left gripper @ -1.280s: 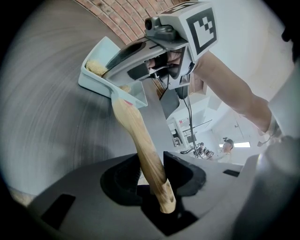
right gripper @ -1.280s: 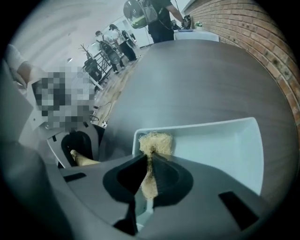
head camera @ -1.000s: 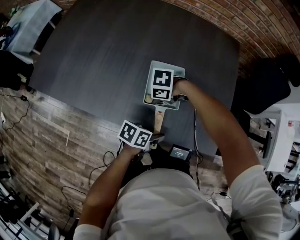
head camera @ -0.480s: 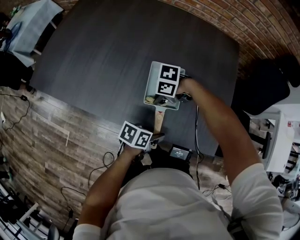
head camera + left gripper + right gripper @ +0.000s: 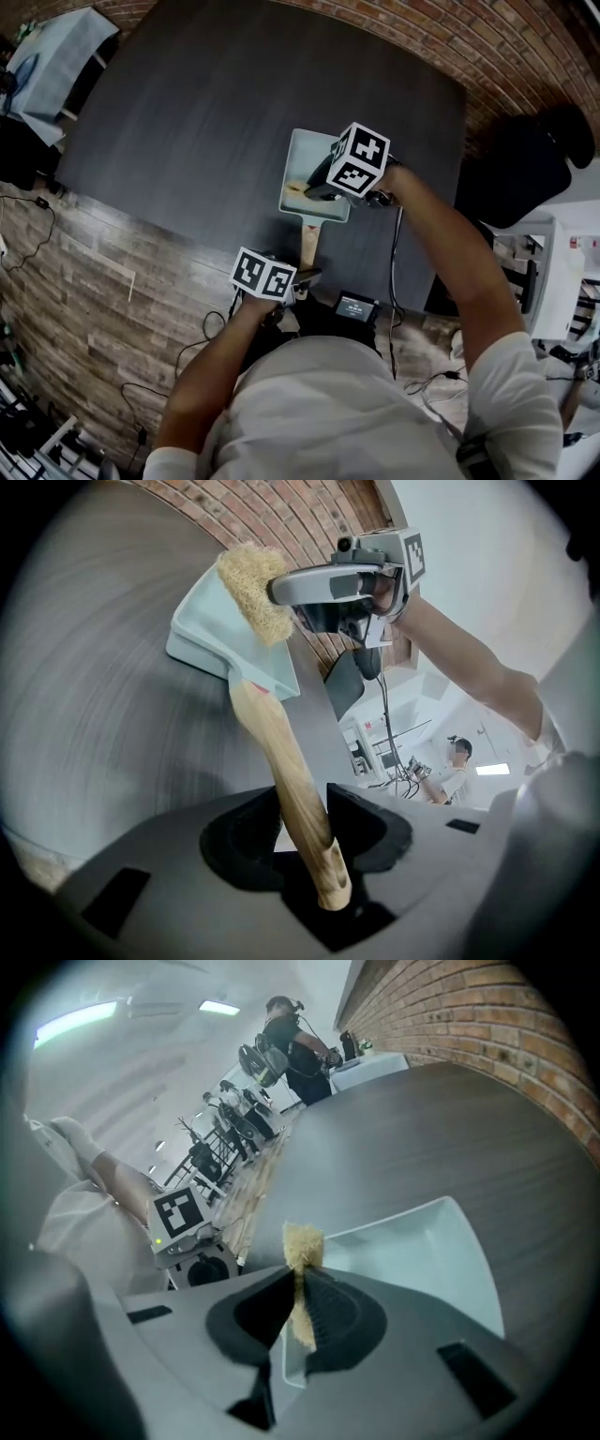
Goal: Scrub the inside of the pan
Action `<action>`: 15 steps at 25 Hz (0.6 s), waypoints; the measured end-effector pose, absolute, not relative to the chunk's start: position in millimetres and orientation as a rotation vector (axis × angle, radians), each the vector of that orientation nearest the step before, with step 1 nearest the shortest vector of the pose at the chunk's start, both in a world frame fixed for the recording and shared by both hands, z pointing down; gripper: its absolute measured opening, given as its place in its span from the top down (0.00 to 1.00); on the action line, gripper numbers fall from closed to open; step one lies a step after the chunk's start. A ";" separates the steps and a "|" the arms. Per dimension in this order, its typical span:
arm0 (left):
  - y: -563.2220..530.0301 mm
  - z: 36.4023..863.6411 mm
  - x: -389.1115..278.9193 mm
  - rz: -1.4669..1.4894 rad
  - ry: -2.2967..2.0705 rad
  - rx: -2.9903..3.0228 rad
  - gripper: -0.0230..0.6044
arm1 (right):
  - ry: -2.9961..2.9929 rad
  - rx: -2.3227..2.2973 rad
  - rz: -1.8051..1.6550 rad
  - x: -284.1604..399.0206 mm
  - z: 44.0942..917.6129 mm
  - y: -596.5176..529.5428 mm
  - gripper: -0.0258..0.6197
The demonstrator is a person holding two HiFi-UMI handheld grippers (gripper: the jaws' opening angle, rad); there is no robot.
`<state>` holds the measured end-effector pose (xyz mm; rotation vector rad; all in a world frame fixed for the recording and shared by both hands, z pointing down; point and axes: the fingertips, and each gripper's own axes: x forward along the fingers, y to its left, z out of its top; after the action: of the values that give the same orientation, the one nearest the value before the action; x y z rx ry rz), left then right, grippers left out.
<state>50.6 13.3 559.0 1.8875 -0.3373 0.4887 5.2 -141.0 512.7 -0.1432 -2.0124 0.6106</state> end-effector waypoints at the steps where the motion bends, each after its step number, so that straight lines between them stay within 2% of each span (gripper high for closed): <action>1: 13.2 558.6 50.6 0.486 -0.338 1.887 0.72 | -2.020 -0.096 0.583 9.0 512.2 -149.1 0.90; 8: 11.2 555.3 50.4 0.426 -0.349 1.857 0.72 | -1.963 0.213 0.285 42.4 514.9 -209.4 0.90; 15: 10.0 555.9 50.1 0.371 -0.387 1.798 0.74 | -1.791 0.304 -0.113 60.6 521.4 -242.9 0.90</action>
<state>50.1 10.0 555.9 1.7982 -0.3868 0.3707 60.6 -242.9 521.4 0.3039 -1.7910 -0.1126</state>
